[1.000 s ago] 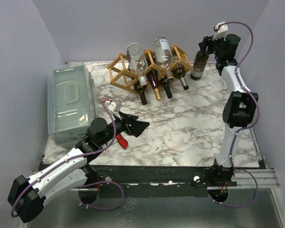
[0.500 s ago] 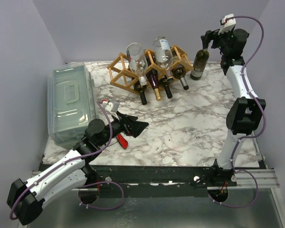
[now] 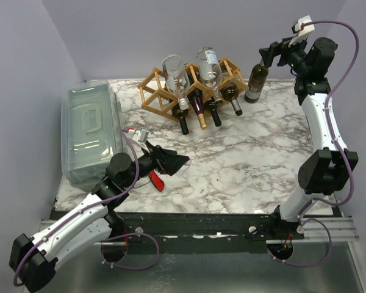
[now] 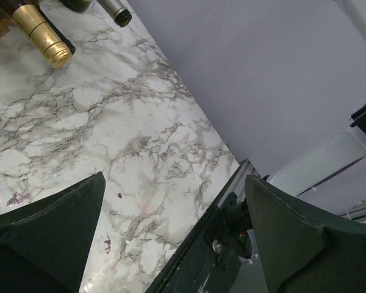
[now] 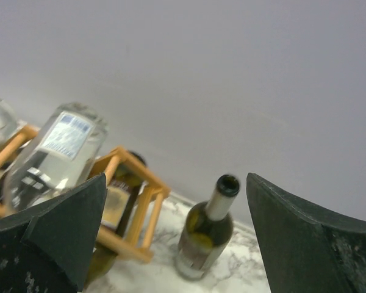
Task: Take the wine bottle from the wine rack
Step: Pick up the wine bottle from the wine rack, then place the wine bottle at the center of the board.
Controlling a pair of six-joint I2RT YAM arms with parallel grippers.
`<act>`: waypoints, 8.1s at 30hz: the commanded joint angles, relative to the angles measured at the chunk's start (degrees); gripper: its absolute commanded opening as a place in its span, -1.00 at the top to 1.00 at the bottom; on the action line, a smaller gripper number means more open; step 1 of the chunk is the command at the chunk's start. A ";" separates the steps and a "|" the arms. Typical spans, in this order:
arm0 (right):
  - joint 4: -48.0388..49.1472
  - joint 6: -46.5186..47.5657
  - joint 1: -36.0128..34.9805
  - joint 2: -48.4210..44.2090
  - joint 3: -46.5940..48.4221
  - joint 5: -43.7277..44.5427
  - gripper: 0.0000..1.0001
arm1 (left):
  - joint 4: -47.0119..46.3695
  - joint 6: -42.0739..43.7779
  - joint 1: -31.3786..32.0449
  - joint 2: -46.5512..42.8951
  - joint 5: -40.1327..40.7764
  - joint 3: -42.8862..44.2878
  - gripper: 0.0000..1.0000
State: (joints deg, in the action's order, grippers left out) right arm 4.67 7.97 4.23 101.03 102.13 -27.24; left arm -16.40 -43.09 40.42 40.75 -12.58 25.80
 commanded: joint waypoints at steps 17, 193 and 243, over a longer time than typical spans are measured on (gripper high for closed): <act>-18.15 -4.72 0.17 -28.42 -32.31 -29.63 -0.99 | 9.54 2.01 -0.72 2.28 1.15 8.60 -0.97; -20.22 1.07 0.12 -34.50 -48.93 -35.42 -0.98 | 26.72 16.72 -10.50 38.57 19.73 57.92 1.00; -28.46 15.34 0.04 -35.07 -48.69 -42.03 -0.98 | 70.39 32.25 2.39 24.70 -4.78 49.77 1.00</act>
State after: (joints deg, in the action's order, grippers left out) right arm -22.81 22.22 4.23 66.94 51.48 -69.52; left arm 58.54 -15.64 41.06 64.58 -17.26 69.34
